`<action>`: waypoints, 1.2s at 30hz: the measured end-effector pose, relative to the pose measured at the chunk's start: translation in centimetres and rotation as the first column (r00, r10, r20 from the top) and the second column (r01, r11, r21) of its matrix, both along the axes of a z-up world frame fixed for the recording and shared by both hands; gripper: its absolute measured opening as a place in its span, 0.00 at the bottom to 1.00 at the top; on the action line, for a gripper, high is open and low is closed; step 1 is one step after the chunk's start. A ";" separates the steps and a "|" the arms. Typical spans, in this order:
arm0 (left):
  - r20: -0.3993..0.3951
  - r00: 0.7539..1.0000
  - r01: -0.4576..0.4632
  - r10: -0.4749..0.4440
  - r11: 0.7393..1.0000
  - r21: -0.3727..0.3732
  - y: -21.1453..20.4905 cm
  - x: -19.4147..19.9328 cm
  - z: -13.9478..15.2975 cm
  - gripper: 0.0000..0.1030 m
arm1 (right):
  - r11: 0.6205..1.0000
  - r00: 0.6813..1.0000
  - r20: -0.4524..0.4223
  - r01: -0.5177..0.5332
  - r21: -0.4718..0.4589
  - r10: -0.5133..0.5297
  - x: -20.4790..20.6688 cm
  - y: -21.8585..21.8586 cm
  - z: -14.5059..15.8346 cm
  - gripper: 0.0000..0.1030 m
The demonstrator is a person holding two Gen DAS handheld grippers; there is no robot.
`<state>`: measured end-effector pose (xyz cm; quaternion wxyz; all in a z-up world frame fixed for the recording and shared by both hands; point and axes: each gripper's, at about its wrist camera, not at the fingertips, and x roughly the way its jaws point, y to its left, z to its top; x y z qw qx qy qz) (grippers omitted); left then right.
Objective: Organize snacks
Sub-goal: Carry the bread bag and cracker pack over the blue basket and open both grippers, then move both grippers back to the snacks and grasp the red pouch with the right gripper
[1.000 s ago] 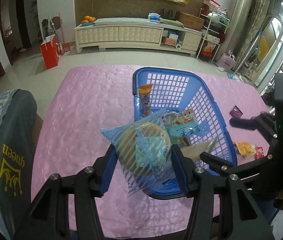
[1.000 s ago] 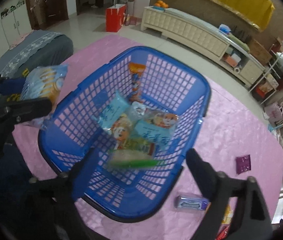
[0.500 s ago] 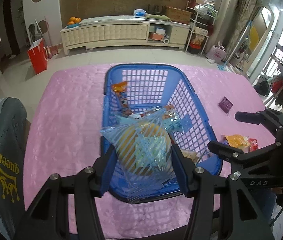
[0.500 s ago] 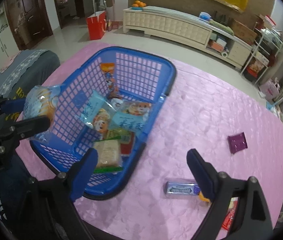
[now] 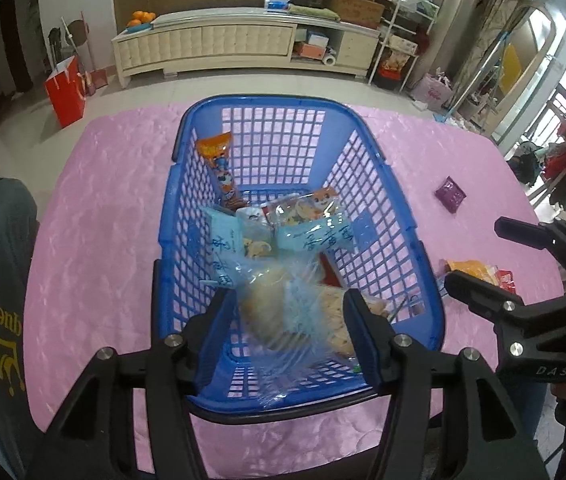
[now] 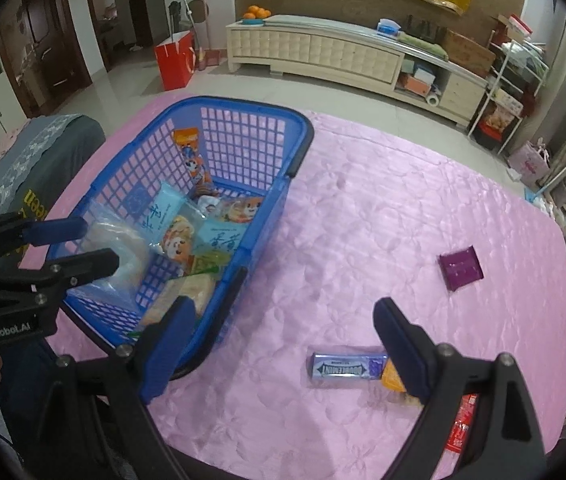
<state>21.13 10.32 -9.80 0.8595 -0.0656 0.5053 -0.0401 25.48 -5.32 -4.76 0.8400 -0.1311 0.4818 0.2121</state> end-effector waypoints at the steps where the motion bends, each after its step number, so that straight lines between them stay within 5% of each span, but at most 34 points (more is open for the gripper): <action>1: 0.006 1.000 0.007 -0.007 1.000 0.001 -0.2 -0.1 0.2 0.61 | 1.000 1.000 0.002 0.003 0.003 -0.003 0.0 -0.2 0.1 0.90; 19: 0.093 0.986 0.137 -0.142 0.989 0.058 -9.4 -1.3 4.8 0.65 | 0.994 0.992 0.060 0.107 0.035 -0.109 -1.9 -9.9 3.0 0.90; 36: 0.012 0.953 0.300 -0.303 0.948 0.106 -21.6 1.0 1.6 0.65 | 0.976 0.976 -0.012 0.218 0.023 -0.218 -1.2 -21.0 -1.1 0.90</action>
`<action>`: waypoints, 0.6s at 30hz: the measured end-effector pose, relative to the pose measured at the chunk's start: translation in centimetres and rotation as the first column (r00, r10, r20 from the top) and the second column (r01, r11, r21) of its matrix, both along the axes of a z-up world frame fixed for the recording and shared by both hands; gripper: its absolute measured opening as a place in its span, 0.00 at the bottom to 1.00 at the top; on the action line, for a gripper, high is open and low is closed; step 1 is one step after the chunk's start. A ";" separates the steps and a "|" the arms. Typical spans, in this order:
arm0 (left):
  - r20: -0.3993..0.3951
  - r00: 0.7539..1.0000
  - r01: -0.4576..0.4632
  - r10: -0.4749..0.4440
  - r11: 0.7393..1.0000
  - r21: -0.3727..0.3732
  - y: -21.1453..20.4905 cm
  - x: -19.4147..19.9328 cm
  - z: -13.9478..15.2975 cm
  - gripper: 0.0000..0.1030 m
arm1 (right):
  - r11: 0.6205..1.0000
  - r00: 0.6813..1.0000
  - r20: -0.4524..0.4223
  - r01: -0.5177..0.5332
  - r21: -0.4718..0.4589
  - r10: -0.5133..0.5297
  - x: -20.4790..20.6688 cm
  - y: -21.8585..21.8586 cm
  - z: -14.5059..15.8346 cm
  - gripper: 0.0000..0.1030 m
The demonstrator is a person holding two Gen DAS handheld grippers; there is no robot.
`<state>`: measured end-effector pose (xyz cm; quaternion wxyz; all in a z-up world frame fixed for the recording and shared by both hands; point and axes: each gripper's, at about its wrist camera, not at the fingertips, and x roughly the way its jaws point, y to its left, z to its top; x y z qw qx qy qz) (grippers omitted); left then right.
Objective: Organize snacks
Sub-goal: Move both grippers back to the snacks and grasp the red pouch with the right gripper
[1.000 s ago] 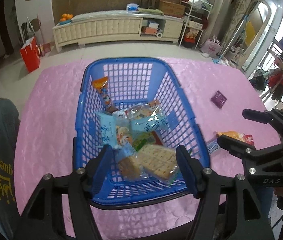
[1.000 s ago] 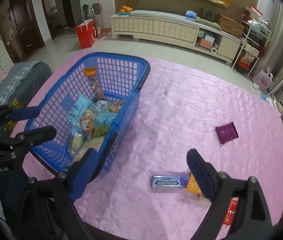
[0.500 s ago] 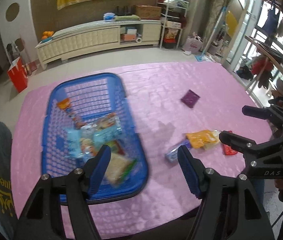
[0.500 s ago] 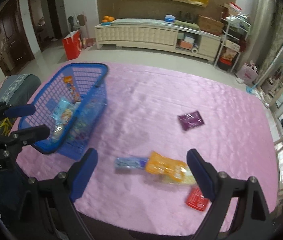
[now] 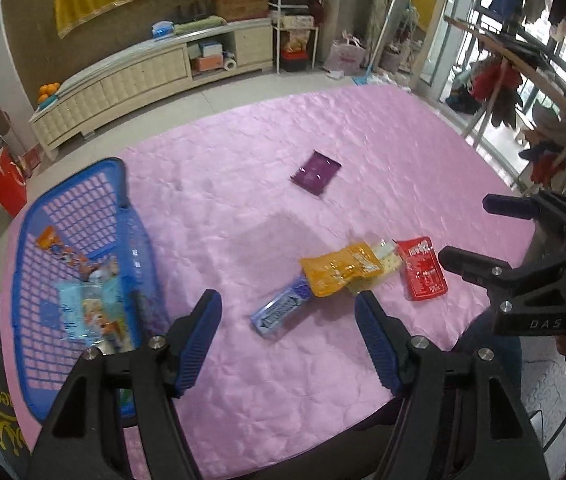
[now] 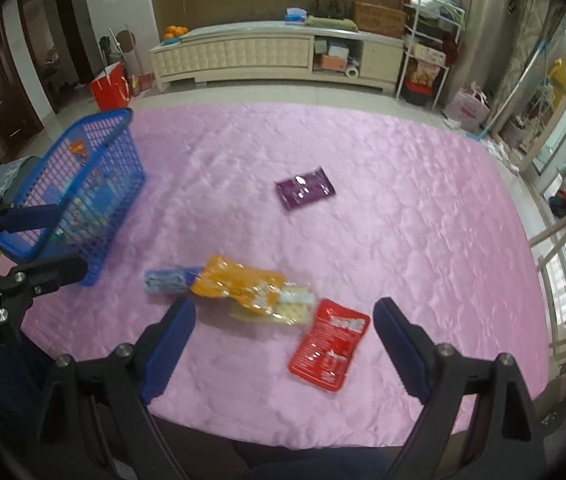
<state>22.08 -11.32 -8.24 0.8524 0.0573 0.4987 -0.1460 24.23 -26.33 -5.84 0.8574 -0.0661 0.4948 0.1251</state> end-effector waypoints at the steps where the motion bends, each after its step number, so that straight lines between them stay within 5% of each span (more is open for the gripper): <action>1: -0.007 1.000 0.002 -0.002 1.000 -0.001 -0.2 0.1 -0.3 0.65 | 1.000 1.000 -0.011 0.002 -0.001 -0.002 0.1 -0.4 -0.5 0.90; 10: -0.069 0.998 0.007 -0.005 1.000 0.030 -2.4 0.9 -4.3 0.65 | 0.996 0.986 -0.140 0.087 -0.004 -0.086 1.1 -3.5 -5.7 0.90; 18: -0.128 0.992 0.008 -0.005 1.000 0.028 -3.0 1.7 -7.5 0.65 | 0.974 0.933 -0.298 0.223 0.036 -0.203 2.0 -4.8 -11.1 0.90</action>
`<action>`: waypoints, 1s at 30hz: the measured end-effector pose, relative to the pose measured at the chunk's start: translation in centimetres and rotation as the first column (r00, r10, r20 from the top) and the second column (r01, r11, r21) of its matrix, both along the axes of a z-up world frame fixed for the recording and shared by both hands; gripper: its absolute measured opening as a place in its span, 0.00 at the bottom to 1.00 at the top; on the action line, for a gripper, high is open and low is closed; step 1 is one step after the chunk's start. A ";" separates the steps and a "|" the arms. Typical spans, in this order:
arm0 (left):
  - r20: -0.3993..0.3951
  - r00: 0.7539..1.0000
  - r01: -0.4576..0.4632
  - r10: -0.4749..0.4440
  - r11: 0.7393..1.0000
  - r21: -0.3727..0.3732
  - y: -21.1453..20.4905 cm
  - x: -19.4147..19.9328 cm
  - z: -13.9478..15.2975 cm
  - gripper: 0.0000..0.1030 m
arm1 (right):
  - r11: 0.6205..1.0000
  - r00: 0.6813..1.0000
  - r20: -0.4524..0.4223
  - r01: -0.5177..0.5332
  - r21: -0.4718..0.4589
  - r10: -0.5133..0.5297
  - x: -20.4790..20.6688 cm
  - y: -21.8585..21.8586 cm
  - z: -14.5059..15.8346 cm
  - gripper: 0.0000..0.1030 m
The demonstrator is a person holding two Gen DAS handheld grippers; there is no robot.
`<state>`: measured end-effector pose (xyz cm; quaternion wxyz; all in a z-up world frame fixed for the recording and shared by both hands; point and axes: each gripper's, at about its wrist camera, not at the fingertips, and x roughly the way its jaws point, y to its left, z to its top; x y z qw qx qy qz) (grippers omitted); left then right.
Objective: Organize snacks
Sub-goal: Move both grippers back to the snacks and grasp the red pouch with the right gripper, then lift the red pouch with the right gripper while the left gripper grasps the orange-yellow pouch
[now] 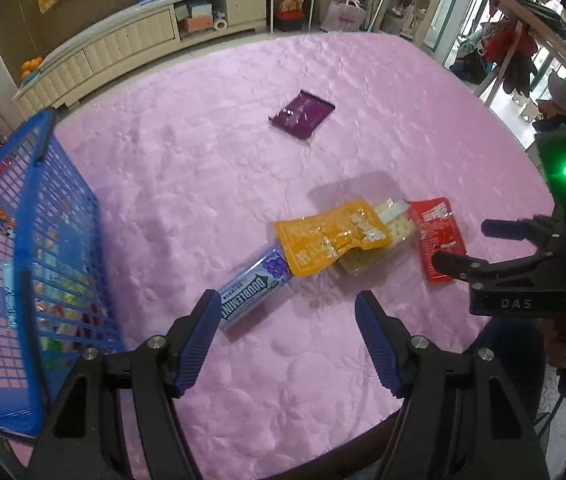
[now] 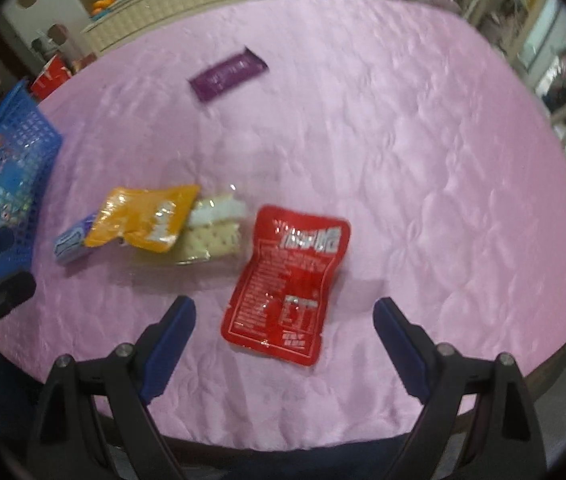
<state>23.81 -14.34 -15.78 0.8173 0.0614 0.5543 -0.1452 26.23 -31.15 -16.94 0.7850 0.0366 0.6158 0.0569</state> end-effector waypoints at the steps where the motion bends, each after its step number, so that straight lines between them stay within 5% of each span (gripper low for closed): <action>1: -0.006 1.000 0.002 -0.002 1.000 0.001 0.0 0.1 -0.4 0.65 | 1.000 1.000 -0.006 0.009 0.010 -0.009 0.1 -0.1 -0.3 0.90; 10: -0.032 0.999 -0.003 0.002 1.000 -0.009 0.9 1.4 -2.1 0.65 | 0.993 1.000 0.012 0.011 -0.117 -0.009 1.4 1.2 -1.6 0.86; 13: -0.034 0.999 -0.005 0.004 1.000 -0.008 1.4 1.8 -2.4 0.65 | 0.990 0.998 0.028 -0.053 -0.134 0.057 0.9 2.2 -1.1 0.69; 15: -0.036 0.999 0.000 0.000 1.000 -0.007 1.4 1.9 -2.6 0.65 | 0.984 0.993 0.039 -0.105 -0.143 0.112 0.4 3.1 -0.7 0.44; 21: -0.024 0.999 0.033 -0.033 0.999 -0.011 1.4 2.3 -2.4 0.65 | 0.994 0.993 0.067 -0.089 -0.056 0.093 -0.9 1.6 -0.2 0.25; 30: -0.016 0.999 0.042 -0.043 0.999 -0.026 0.7 3.8 -1.1 0.65 | 0.999 0.989 0.138 -0.049 -0.015 0.051 -0.9 -1.8 4.0 0.24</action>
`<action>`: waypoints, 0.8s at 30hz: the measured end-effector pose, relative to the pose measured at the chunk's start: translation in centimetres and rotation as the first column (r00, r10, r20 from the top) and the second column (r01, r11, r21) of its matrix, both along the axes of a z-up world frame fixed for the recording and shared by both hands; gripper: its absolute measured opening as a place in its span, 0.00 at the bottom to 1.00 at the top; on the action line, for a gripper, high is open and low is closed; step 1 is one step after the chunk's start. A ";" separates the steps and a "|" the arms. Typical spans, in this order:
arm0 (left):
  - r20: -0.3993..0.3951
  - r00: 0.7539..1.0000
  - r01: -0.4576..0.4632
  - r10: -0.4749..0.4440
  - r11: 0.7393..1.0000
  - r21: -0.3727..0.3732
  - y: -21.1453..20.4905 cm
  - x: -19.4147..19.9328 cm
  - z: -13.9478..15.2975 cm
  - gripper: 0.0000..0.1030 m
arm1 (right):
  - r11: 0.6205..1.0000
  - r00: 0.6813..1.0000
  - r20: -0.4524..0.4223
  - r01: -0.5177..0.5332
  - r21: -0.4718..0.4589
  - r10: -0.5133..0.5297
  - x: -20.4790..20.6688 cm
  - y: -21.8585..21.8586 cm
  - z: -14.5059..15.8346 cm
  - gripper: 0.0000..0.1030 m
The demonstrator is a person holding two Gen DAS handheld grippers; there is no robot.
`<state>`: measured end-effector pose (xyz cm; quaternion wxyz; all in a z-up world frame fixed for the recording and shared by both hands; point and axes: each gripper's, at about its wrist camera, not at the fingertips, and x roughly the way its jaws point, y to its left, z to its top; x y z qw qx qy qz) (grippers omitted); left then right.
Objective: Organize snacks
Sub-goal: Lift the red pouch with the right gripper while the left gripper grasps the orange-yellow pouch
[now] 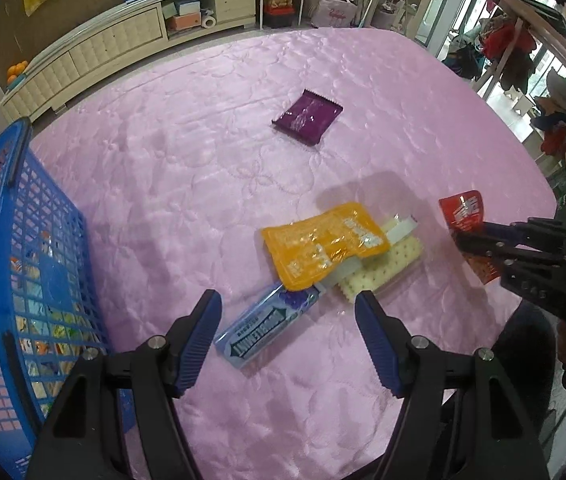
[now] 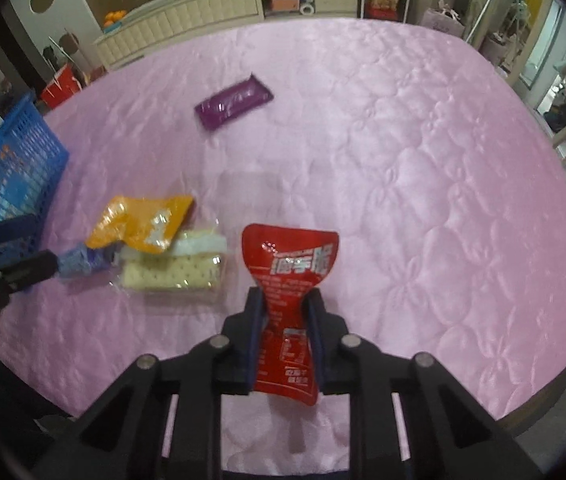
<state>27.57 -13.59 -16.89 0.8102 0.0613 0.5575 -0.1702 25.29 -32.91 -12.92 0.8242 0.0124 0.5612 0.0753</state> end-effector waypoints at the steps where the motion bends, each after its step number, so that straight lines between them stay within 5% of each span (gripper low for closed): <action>1: -0.004 1.000 -0.001 0.001 1.000 -0.005 -0.1 0.1 0.0 0.65 | 1.000 1.000 0.010 -0.007 0.000 0.007 0.2 0.3 0.2 0.24; 11: -0.056 0.991 0.123 -0.122 0.992 0.019 -3.7 1.6 -1.5 0.65 | 0.993 0.994 0.041 -0.108 0.043 0.106 2.0 2.1 0.2 0.24; 21: -0.053 0.986 0.167 -0.161 0.974 0.150 -5.7 4.2 -5.0 0.65 | 0.986 0.995 0.017 -0.105 0.128 0.103 4.0 1.6 -1.2 0.24; 24: -0.086 0.984 0.162 -0.155 0.984 0.070 -5.4 5.5 -5.4 0.65 | 0.984 0.995 0.015 -0.104 0.148 0.103 4.5 1.1 -1.5 0.25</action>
